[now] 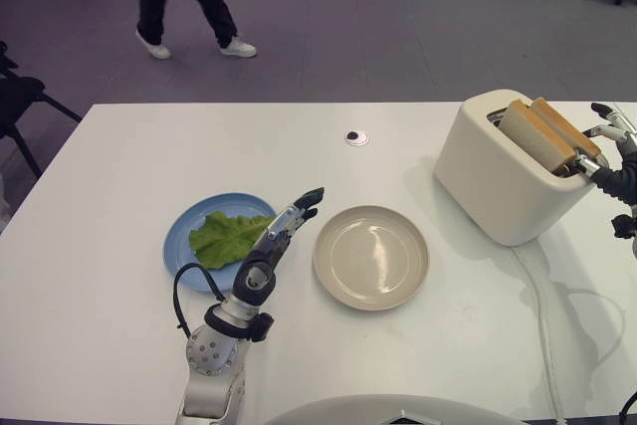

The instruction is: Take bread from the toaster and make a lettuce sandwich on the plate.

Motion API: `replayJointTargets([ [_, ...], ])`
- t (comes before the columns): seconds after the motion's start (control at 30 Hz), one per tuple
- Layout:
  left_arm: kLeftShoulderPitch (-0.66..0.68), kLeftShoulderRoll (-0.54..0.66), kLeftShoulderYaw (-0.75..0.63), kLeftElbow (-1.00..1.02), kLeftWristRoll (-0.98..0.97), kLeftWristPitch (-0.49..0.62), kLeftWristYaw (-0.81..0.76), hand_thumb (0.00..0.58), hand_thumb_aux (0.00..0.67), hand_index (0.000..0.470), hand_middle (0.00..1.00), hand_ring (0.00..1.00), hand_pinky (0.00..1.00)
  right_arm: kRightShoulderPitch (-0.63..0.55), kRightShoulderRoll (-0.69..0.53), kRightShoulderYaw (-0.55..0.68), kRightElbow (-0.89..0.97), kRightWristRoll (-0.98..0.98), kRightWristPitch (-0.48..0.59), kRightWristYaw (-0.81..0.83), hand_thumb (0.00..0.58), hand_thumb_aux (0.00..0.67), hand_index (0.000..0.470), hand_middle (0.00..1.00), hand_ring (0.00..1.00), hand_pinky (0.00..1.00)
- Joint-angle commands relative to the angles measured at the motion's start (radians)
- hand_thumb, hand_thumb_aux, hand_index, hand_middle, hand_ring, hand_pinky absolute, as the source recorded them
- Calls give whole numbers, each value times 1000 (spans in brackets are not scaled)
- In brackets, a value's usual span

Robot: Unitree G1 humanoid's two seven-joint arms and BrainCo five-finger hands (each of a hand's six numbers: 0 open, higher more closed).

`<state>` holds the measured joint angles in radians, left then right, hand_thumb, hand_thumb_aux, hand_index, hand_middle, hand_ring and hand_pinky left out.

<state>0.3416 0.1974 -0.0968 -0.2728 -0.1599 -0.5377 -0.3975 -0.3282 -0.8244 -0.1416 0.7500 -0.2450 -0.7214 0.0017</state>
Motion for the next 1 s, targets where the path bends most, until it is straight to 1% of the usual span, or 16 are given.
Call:
replayJointTargets([
  [0.03, 5, 9, 2, -5, -6, 5, -1, 0, 0, 0, 0, 0, 0, -13, 21, 2, -17, 18, 60, 19, 580, 670, 470, 0, 0, 0],
  [0.13, 0, 8, 4, -4, -17, 4, -1, 0, 0, 0, 0, 0, 0, -37, 20, -38, -82, 80, 88, 28, 580, 670, 470, 0, 0, 0],
  [0.2, -3, 7, 6, -1, -22, 5, -1, 0, 0, 0, 0, 0, 0, -57, 9, -84, -174, 141, 107, 39, 580, 670, 470, 0, 0, 0],
  [0.37, -6, 5, 10, -1, -30, 9, 2, 0, 0, 0, 0, 0, 0, -73, -6, -213, -458, 325, 215, 89, 580, 670, 470, 0, 0, 0],
  [0.43, -7, 3, 11, -1, -33, 9, 3, 0, 0, 0, 0, 0, 0, -40, 10, -214, -603, 376, 257, 127, 580, 670, 470, 0, 0, 0],
  [0.53, -9, 1, 11, 0, -38, 11, 4, 0, 0, 0, 0, 0, 0, 28, 48, -156, -816, 405, 305, 189, 580, 670, 470, 0, 0, 0],
  [0.6, -10, 0, 14, -2, -43, 13, 5, 0, 0, 0, 0, 0, 0, 64, 76, -87, -946, 399, 330, 233, 580, 670, 470, 0, 0, 0],
  [0.7, -10, -1, 15, -2, -47, 14, 5, 0, 0, 0, 0, 0, 0, 92, 114, -4, -1045, 343, 346, 273, 580, 670, 470, 0, 0, 0],
  [0.77, -11, -1, 15, -1, -50, 14, 6, 0, 0, 0, 0, 0, 0, 101, 148, 55, -1062, 279, 344, 285, 580, 670, 470, 0, 0, 0],
  [0.87, -11, -3, 15, 0, -54, 15, 7, 0, 0, 0, 0, 0, 0, 102, 205, 170, -1039, 135, 343, 289, 580, 670, 470, 0, 0, 0],
  [1.0, -11, -3, 17, 0, -58, 15, 6, 0, 0, 0, 0, 0, 0, 77, 278, 336, -890, -158, 305, 230, 580, 670, 470, 0, 0, 0],
])
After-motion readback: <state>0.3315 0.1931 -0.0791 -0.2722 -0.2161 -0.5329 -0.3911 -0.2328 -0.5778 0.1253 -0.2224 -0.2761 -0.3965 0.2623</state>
